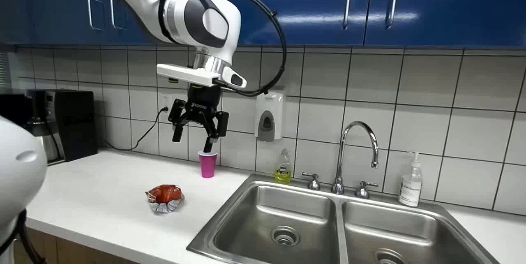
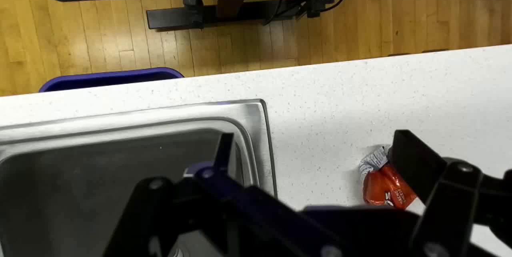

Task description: Put the red packet in the sink on the left.

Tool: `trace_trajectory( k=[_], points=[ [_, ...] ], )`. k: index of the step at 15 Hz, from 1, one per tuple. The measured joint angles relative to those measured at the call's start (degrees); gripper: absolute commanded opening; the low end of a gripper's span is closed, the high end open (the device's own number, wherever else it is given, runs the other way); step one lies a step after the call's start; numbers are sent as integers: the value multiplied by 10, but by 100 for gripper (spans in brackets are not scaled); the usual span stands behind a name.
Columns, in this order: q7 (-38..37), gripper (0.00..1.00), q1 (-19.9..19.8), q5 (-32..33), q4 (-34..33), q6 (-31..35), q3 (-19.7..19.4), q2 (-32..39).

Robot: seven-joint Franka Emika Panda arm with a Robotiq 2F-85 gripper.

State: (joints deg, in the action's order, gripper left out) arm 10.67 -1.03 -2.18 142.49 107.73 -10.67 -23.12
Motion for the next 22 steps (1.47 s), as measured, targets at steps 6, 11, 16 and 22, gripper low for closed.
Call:
trace_trajectory(
  k=[6,11,16,22],
  points=[
    [0,100,0,0,0,0,0,0],
    [-14,100,1,0,11,18,19,0],
    [-73,100,19,-5,52,73,78,2],
    [-119,100,52,-13,69,144,127,47]
  ],
)
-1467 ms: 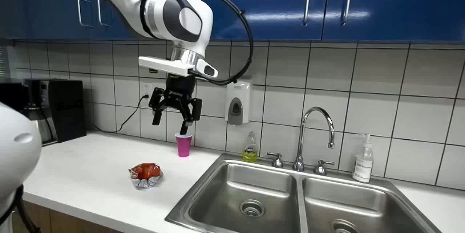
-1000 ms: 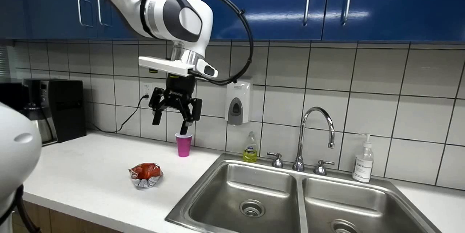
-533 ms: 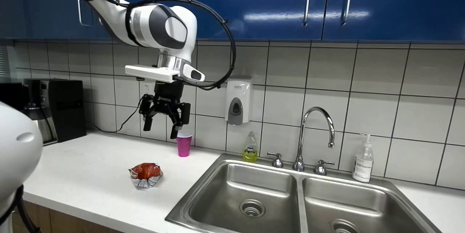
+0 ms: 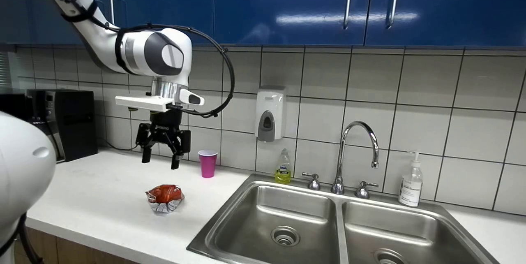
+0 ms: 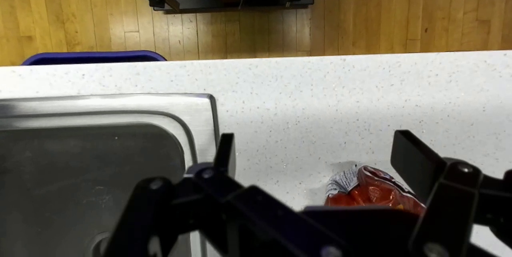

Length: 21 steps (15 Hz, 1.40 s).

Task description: Put the red packet in the sink on the left.

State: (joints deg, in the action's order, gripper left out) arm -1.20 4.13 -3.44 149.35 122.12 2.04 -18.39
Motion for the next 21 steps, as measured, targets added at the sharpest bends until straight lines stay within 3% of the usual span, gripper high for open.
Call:
trace_trajectory(
  k=[8,21],
  points=[
    [-11,100,22,-15,-35,82,22,118],
    [-82,100,53,-35,-173,89,49,279]
  ],
)
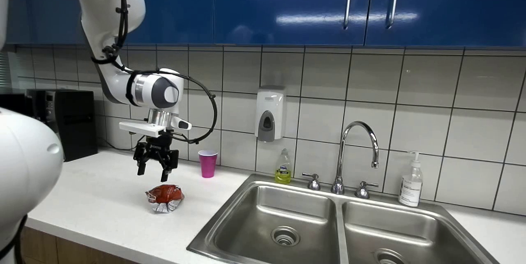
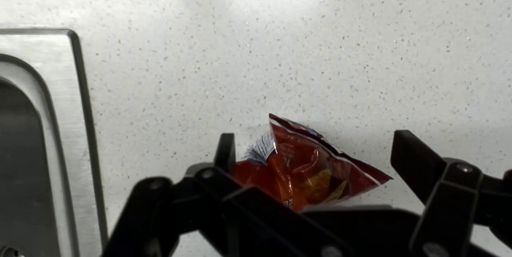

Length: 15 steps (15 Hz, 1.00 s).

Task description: Put the red packet in the sink on the left.

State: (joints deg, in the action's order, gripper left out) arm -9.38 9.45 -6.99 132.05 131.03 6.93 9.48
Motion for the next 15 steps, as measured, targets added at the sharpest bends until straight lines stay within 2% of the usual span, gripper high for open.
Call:
trace_trajectory(
  k=[8,15],
  points=[
    [-36,100,5,0,-71,6,0,74],
    [-46,100,10,1,-86,6,-1,94]
  ],
)
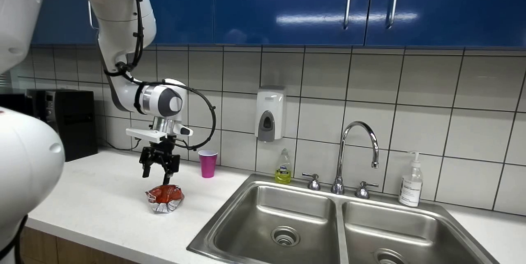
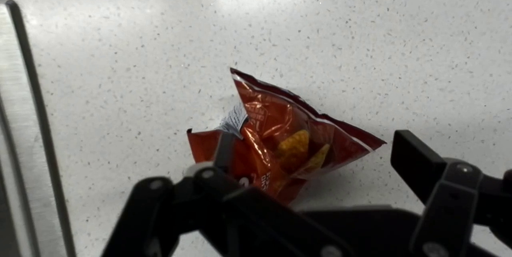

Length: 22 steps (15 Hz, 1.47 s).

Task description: Put the red packet in the sink on the left.

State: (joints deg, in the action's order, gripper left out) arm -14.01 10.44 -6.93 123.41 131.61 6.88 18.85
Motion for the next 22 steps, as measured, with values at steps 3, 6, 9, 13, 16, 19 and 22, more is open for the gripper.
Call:
trace_trajectory(
  k=[3,6,9,13,16,19,22],
  points=[
    [-3,100,0,0,0,0,-2,1],
    [-30,100,2,14,1,13,-9,3],
    [-75,100,9,32,2,32,-20,7],
    [-137,100,24,58,2,35,-36,11],
    [-168,100,33,70,3,35,-42,12],
    [-189,100,36,70,3,35,-46,13],
    [-207,100,36,70,3,36,-49,15]
  ],
)
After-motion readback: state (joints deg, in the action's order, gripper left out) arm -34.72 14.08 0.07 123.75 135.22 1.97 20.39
